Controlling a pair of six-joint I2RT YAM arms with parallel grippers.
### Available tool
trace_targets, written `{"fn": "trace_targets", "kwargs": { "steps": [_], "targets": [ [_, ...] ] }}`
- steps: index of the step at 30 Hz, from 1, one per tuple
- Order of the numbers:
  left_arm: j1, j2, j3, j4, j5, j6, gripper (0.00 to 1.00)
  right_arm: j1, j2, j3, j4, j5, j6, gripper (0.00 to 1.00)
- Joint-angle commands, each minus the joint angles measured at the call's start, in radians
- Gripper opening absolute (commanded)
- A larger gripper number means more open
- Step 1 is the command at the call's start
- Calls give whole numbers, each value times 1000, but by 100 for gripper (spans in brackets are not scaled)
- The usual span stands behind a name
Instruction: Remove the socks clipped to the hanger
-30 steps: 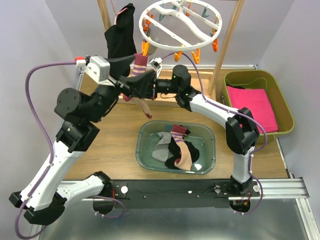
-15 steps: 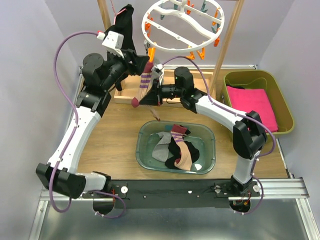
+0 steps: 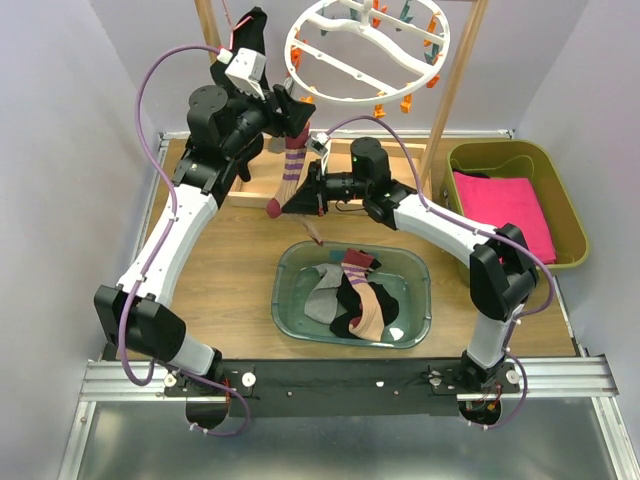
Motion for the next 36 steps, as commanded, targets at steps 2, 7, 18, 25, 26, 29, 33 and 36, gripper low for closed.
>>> {"fn": "trace_targets", "kwargs": {
  "steps": [2,7,18,25,26,29,33,36],
  "targets": [
    [2,18,7,24,37,-25,71,2,-33,-21,-2,6,-14,3],
    [0,56,23,31,64,-35,65,0,-33,-22,12,0,-3,3],
    [-9,116,84,43,69,-52,33,0,-52,-41,1,3,-5,3],
    [-24,76,69,63,61,-51,1,0,-112,-140,-8,29,0,3],
    [-26,70,63,67,54,-49,0,0,-121,-156,-7,30,4,3],
    [-32,43,40,74,44,-46,0,2,-176,-217,-22,38,10,3],
    [-55,-11,3,74,17,-22,0,0,-289,-294,-51,49,24,3],
    [-70,-49,-31,74,-8,-5,0,2,-374,-341,-99,44,38,3]
  ]
}}
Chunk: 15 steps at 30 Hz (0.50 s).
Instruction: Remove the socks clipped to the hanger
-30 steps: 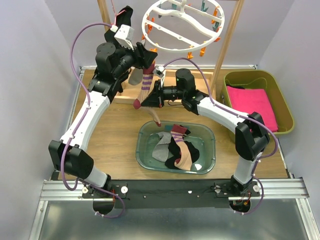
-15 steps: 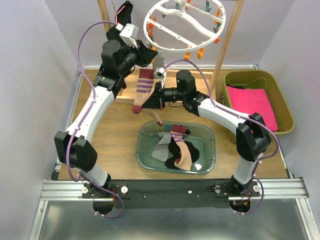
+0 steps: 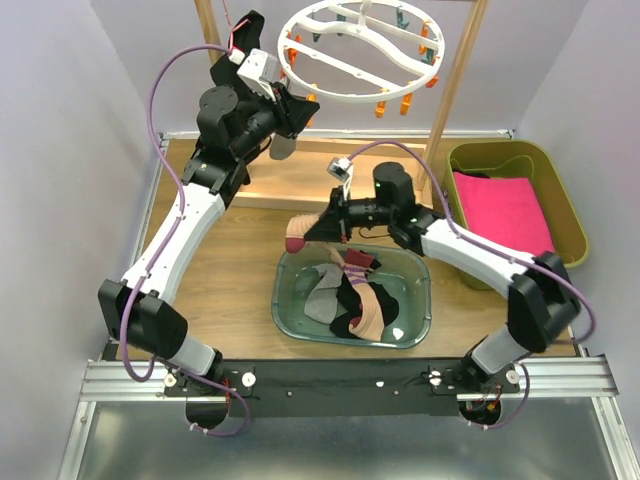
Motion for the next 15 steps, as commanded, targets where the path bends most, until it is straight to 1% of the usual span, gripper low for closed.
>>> {"fn": "trace_targets", "kwargs": {
  "steps": [1,3,7,8,12,15],
  "targets": [
    [-38,-101,-52,24,-49,37,0,2,-166,-62,-68,8,25,3],
    [-52,-130,-71,23,-68,43,0,2,-232,-106,-104,10,28,3],
    [-90,-176,-102,23,-85,37,0,2,-319,-189,-188,71,4,4],
    [-112,-185,-108,24,-98,38,0,2,-335,-204,-240,77,4,5],
    [-167,-222,-133,43,-115,27,0,2,-404,-319,-254,114,19,6],
    [-207,-228,-130,47,-134,20,0,2,-441,-347,-311,187,13,10]
  ]
}}
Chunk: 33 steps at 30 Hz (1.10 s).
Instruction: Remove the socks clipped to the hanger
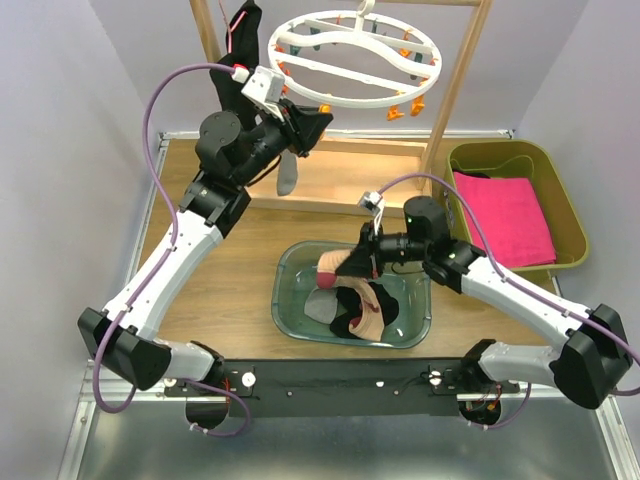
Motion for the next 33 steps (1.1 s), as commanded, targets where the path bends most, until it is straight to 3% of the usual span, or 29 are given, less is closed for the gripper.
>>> {"fn": "trace_targets", "kwargs": {
  "steps": [1,4,5,11,16,19,27,33],
  "targets": [
    [-74,-51,-12,3,-18,-7,0,2,-54,-66,-133,151,-12,13],
    [-103,-53,-7,6,-29,-16,0,2,-63,-81,-190,231,-32,36],
    [-109,-54,-7,9,-32,-18,0,2,-66,-81,-202,252,-38,51],
    [-140,-56,-2,9,-44,-18,0,2,-46,-23,-204,366,-63,78],
    [-144,-60,-2,6,-43,-15,0,0,33,78,-140,412,-90,89],
    [-147,-57,-1,6,-38,-18,0,0,95,121,-25,429,-121,92],
    [-166,-59,13,1,-32,-10,0,2,375,212,480,418,-195,97],
    [-170,-60,13,-7,-30,-4,0,8,549,382,608,448,-176,100]
  ]
}}
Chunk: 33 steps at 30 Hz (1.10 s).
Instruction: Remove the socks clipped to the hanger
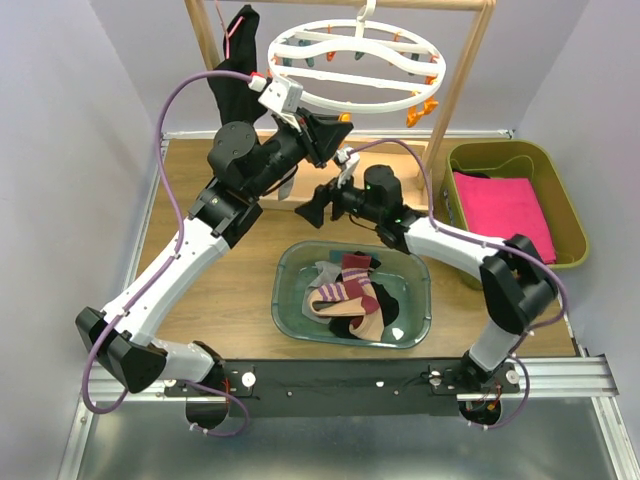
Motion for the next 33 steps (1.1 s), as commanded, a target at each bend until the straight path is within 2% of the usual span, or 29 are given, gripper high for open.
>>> {"fn": "trace_targets", "kwargs": {
  "steps": [1,10,14,17,18,20,21,22,24,27,30,31,33],
  "targets": [
    [-24,-39,15,-15,47,2,0,7,114,149,205,43,-13,100],
    [-25,-24,16,-7,60,0,0,24,248,338,207,78,33,100],
    [-25,-24,18,-4,63,0,0,30,284,360,220,97,56,91],
    [-25,-30,15,-6,63,5,0,38,288,349,243,96,67,74],
    [-25,-30,13,-6,61,5,0,39,289,349,247,98,71,61],
    [-25,-33,10,-6,61,6,0,39,288,349,250,101,81,46],
    [-25,-35,7,-6,64,6,0,39,289,350,245,103,85,31],
    [-25,-36,6,-7,63,9,0,39,285,353,239,103,87,24],
    [-25,-39,0,-12,60,17,0,39,274,355,211,101,91,13],
    [-25,-45,-7,-24,41,45,0,39,243,344,182,83,105,6],
    [-24,-50,-8,-49,9,75,23,39,212,341,141,37,121,2],
    [-24,-53,-2,-58,0,85,38,39,206,340,130,25,124,2],
    [-24,-58,4,-87,-26,112,48,39,191,340,101,-9,136,1]
  ]
}}
